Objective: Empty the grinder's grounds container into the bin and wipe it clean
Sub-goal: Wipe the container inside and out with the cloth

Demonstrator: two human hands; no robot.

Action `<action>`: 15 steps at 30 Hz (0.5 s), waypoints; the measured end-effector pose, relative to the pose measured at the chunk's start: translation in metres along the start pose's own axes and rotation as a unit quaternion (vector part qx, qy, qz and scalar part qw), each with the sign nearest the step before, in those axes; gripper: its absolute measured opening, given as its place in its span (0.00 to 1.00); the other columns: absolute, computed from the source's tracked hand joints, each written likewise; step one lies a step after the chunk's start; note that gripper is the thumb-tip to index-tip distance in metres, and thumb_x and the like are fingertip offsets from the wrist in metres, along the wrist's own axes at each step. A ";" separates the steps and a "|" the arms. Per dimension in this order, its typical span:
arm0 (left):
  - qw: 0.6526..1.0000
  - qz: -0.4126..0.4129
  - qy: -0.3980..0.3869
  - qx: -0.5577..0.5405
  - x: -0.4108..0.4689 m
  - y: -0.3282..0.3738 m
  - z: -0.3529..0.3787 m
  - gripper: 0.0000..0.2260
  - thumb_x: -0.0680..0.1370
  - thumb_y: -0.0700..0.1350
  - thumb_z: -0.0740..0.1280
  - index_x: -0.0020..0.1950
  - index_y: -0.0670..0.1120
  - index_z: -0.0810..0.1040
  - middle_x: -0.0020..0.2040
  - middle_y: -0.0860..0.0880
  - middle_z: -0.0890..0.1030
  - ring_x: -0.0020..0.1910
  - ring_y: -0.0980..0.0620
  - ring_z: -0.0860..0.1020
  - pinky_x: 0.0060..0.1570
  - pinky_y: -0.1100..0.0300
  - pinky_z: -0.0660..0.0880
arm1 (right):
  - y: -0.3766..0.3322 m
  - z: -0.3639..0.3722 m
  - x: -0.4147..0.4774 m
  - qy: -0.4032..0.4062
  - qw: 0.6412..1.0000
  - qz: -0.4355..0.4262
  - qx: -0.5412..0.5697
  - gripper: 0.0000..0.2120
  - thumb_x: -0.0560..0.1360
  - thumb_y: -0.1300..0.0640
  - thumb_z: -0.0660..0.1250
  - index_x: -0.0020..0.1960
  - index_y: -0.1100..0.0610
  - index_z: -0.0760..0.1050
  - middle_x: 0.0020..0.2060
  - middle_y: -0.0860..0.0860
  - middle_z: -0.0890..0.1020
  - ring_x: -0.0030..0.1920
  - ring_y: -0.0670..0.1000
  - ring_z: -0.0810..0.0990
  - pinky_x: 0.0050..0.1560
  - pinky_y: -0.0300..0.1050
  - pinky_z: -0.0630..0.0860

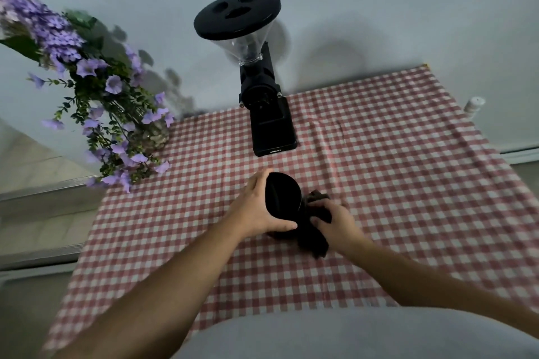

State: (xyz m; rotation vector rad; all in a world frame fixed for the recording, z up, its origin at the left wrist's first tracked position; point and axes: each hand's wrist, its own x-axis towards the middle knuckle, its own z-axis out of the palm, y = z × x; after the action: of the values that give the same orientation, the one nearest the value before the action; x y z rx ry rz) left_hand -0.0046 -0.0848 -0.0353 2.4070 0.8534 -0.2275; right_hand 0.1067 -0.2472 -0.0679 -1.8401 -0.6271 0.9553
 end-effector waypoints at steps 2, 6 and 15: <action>1.000 0.018 -0.004 -0.009 0.000 -0.003 -0.001 0.55 0.57 0.64 0.78 0.73 0.66 0.45 0.78 0.59 0.48 0.75 0.49 0.57 0.65 0.53 0.65 | -0.022 -0.018 0.006 0.022 0.999 -0.047 0.012 0.15 0.76 0.62 0.64 0.59 0.47 0.72 0.56 0.44 0.77 0.59 0.47 0.75 0.57 0.42 0.75; 0.999 0.039 0.007 -0.036 -0.001 -0.011 -0.001 0.58 0.59 0.62 0.80 0.79 0.54 0.48 0.79 0.54 0.51 0.77 0.49 0.54 0.72 0.42 0.62 | -0.065 -0.042 0.010 -0.025 0.983 -0.180 -0.033 0.30 0.72 0.61 0.70 0.63 0.35 0.61 0.54 0.37 0.74 0.53 0.40 0.76 0.46 0.35 0.79; 0.997 0.066 0.020 -0.043 0.002 -0.015 0.007 0.55 0.60 0.64 0.78 0.76 0.59 0.46 0.79 0.53 0.52 0.76 0.49 0.54 0.72 0.44 0.61 | -0.059 -0.026 0.014 -0.088 0.895 -0.204 -0.387 0.22 0.75 0.46 0.63 0.67 0.42 0.61 0.71 0.42 0.61 0.66 0.50 0.67 0.61 0.48 0.74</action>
State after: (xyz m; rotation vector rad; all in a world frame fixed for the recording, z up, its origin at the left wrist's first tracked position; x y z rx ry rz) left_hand -0.0119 -0.0787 -0.0487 2.3822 0.7036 -0.0897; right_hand 0.1347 -0.2239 -0.0126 -2.1584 -1.6167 0.6196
